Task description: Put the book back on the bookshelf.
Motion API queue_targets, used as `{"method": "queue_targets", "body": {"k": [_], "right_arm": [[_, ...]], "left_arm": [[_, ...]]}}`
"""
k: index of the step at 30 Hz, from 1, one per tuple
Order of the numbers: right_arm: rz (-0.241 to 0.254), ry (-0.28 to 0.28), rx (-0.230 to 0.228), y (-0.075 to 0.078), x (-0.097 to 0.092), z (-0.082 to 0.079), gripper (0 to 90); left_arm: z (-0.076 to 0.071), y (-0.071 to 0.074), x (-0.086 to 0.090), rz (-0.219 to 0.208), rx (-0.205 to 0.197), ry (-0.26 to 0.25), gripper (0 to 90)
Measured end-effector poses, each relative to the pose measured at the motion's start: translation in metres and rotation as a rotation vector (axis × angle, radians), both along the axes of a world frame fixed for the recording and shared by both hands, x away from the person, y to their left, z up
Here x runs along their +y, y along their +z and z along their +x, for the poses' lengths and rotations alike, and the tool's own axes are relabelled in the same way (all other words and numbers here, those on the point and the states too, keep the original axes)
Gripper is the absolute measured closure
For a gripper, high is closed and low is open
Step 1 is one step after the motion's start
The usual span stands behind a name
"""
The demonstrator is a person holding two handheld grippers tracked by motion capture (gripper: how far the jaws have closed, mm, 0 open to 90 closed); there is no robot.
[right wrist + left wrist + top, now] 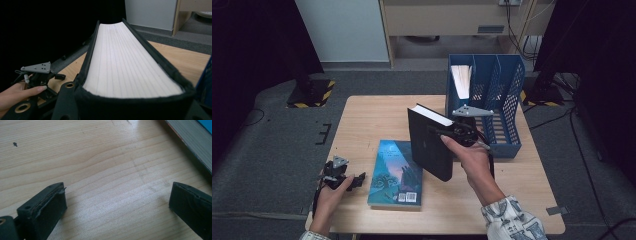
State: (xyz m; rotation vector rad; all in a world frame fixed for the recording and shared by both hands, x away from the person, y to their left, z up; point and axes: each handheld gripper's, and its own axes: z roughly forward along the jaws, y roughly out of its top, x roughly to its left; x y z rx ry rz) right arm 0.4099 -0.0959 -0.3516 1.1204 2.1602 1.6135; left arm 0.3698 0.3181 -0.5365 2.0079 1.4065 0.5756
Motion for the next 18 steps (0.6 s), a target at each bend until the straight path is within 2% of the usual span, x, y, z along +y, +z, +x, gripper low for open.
{"method": "queue_targets", "body": {"k": [18], "right_arm": [[0.01,-0.063,-0.006,-0.002,-0.051,-0.022,52.7]], "left_arm": [[0.0,0.0,-0.001,0.001,0.0,0.003,0.0]]}}
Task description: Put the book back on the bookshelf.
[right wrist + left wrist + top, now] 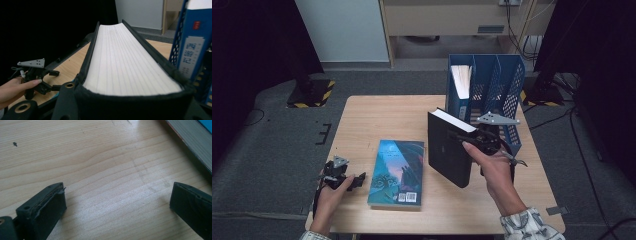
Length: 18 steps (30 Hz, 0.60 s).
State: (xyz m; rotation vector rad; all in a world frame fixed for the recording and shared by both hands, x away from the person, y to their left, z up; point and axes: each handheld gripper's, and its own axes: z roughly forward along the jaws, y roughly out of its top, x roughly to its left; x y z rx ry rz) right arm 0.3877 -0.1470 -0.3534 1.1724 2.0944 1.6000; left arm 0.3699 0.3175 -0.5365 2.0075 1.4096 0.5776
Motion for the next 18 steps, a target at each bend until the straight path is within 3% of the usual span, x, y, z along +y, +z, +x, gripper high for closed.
{"method": "queue_targets", "body": {"k": [10,18], "right_arm": [[0.023,-0.033,-0.017,0.024,-0.023,-0.015,52.8],[0.045,-0.076,-0.034,0.046,-0.041,-0.012,52.8]], "left_arm": [[0.0,0.0,0.0,-0.001,0.001,0.0,0.0],[0.0,0.0,0.0,-0.002,0.001,-0.001,0.0]]}}
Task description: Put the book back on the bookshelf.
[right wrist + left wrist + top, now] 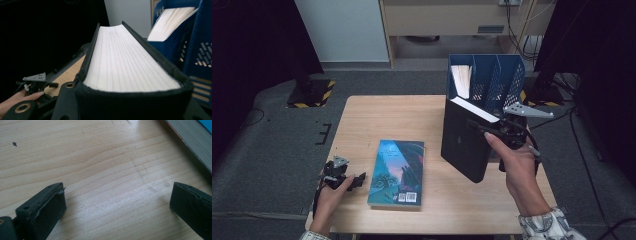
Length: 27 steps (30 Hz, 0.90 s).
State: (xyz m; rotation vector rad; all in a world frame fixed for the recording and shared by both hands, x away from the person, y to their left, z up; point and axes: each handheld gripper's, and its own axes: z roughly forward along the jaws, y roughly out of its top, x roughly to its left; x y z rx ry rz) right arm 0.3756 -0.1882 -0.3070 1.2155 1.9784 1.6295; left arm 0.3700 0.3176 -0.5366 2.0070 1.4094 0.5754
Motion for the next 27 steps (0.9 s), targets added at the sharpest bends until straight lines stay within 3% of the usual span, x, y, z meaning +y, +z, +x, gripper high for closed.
{"method": "queue_targets", "body": {"k": [6,17,27], "right_arm": [[0.019,-0.033,0.0,0.01,-0.018,-0.002,52.7],[0.027,-0.124,0.009,0.013,-0.059,-0.003,52.7],[0.002,-0.242,0.017,0.016,-0.093,0.015,52.6]], "left_arm": [[0.0,0.0,0.0,0.0,0.0,0.0,0.0],[0.0,0.0,0.0,0.001,0.0,0.0,0.0],[0.0,0.0,0.0,0.001,0.0,0.0,0.0]]}}
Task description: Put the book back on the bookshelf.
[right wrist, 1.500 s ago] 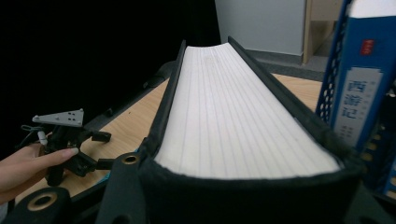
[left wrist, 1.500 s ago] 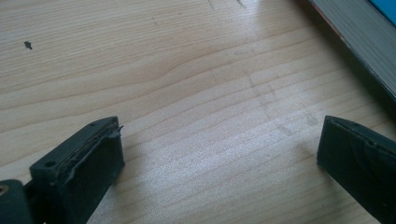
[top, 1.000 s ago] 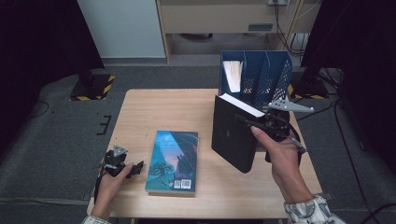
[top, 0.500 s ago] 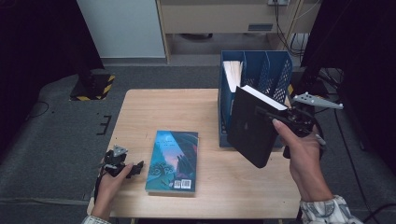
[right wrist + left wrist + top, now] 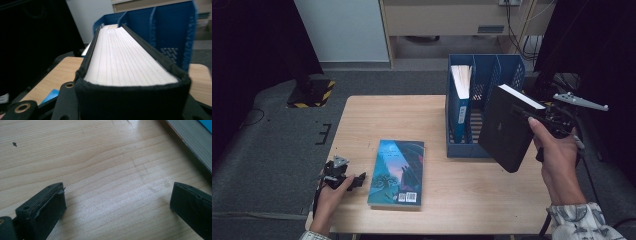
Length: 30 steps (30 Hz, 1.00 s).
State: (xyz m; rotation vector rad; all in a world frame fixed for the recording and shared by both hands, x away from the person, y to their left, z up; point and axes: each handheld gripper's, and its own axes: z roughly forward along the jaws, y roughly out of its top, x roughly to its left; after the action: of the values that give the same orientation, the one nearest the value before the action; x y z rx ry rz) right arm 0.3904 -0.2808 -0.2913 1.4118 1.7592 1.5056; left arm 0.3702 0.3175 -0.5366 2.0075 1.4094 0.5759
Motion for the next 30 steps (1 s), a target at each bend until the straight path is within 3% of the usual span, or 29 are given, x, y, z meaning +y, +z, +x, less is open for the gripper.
{"method": "queue_targets", "body": {"k": [21,30], "right_arm": [[-0.001,-0.132,0.038,-0.003,-0.033,0.033,52.6],[-0.021,-0.197,0.022,-0.003,-0.042,0.043,52.6]], "left_arm": [[0.0,0.0,0.0,0.0,0.0,0.0,0.0],[0.0,0.0,0.0,0.001,0.0,0.0,0.0]]}}
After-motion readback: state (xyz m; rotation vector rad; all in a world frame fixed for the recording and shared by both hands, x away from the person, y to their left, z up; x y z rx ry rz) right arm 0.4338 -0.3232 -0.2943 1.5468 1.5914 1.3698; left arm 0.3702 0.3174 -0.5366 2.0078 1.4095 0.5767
